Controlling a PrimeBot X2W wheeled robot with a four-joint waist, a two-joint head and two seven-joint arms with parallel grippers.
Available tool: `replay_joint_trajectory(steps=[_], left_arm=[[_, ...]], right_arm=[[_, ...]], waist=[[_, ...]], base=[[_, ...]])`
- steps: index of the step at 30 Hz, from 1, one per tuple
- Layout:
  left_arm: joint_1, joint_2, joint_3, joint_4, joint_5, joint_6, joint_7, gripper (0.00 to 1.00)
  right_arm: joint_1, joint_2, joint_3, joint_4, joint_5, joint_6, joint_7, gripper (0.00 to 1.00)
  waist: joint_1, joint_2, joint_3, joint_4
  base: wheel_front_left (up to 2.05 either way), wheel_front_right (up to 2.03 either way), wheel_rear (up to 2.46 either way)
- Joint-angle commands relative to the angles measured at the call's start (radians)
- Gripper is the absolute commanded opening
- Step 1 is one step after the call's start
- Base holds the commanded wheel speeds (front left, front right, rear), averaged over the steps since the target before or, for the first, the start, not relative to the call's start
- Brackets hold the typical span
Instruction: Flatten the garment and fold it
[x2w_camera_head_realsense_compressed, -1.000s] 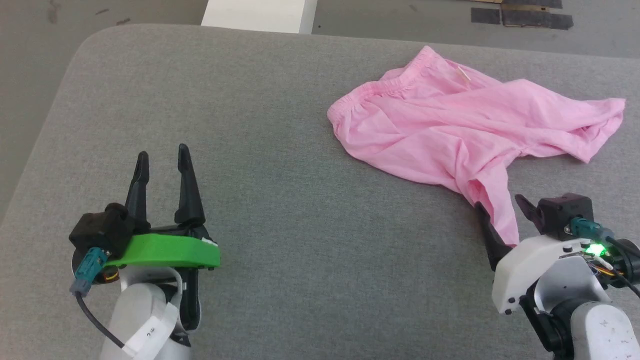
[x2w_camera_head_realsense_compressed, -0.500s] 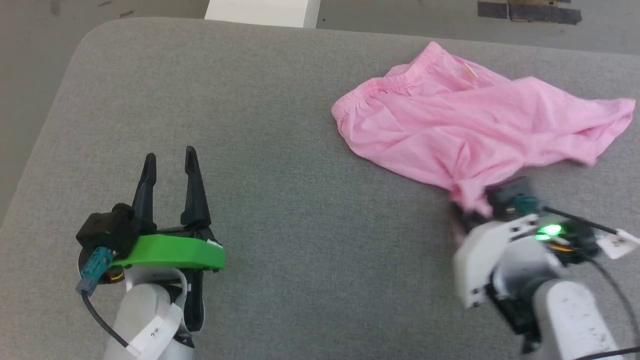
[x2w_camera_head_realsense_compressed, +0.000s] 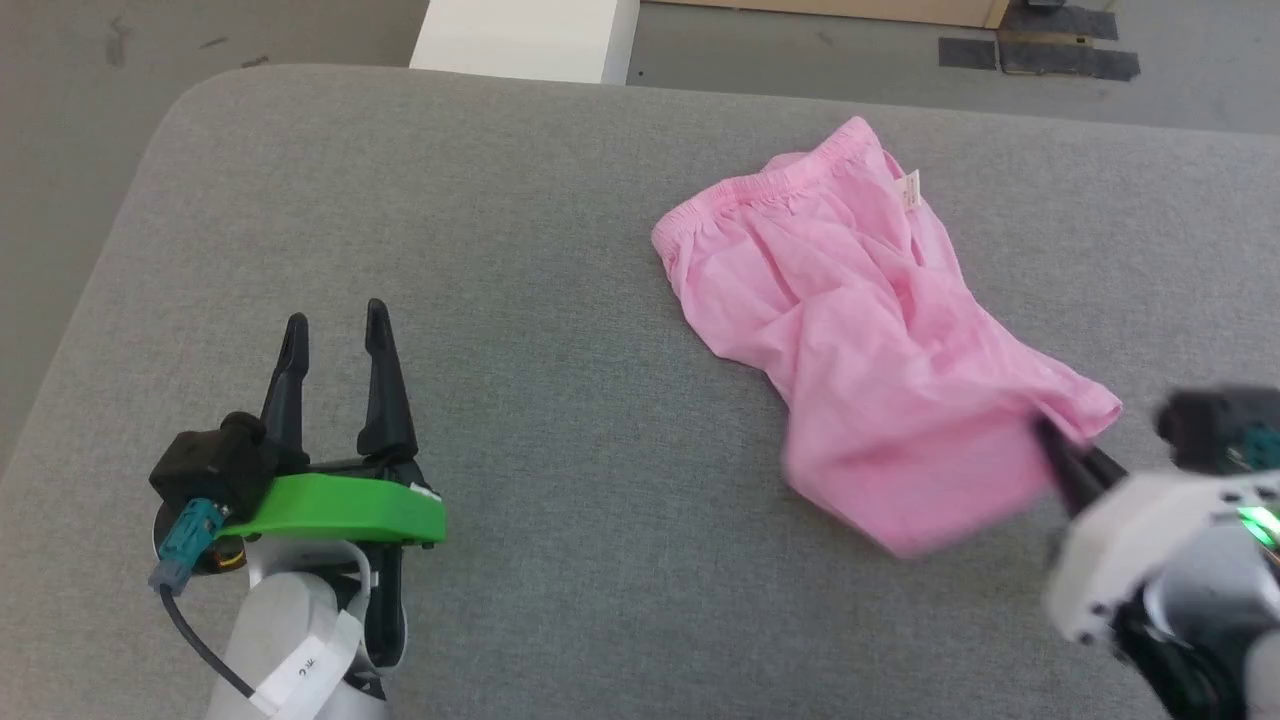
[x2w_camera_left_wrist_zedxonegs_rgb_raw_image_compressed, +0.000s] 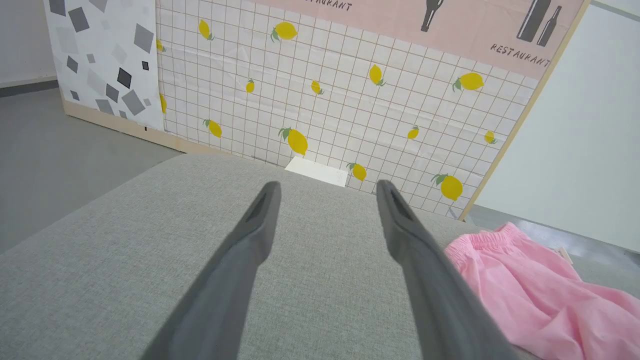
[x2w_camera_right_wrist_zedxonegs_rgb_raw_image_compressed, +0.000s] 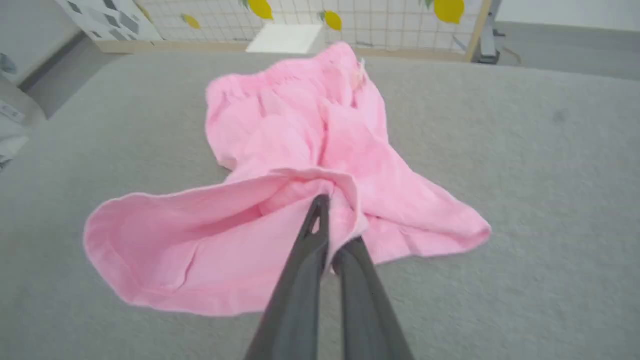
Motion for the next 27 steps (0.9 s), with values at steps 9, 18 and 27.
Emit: replay_joint_trajectory(steps=[9, 18, 27], left_arm=[[0.007, -0.002, 0.002, 0.004, 0.012, -0.006, -0.005, 1.00], [0.003, -0.002, -0.002, 0.008, 0.011, -0.010, -0.005, 1.00], [-0.020, -0.002, -0.013, -0.010, 0.006, -0.011, -0.005, 1.00]], right_arm=[[0.062, 0.012, -0.236, 0.200, -0.091, -0.001, -0.012, 1.00], [-0.020, 0.012, -0.317, 0.211, -0.003, -0.001, -0.227, 1.00], [-0.185, 0.011, -0.215, 0.370, -0.108, -0.001, -0.203, 1.00]], waist=[[0.0000, -0.0001, 0.009, -0.018], [0.0000, -0.0001, 0.009, -0.023], [0.0000, -0.0001, 0.054, -0.006]], base=[[0.00, 0.00, 0.00], [0.00, 0.00, 0.00], [0.00, 0.00, 0.00]])
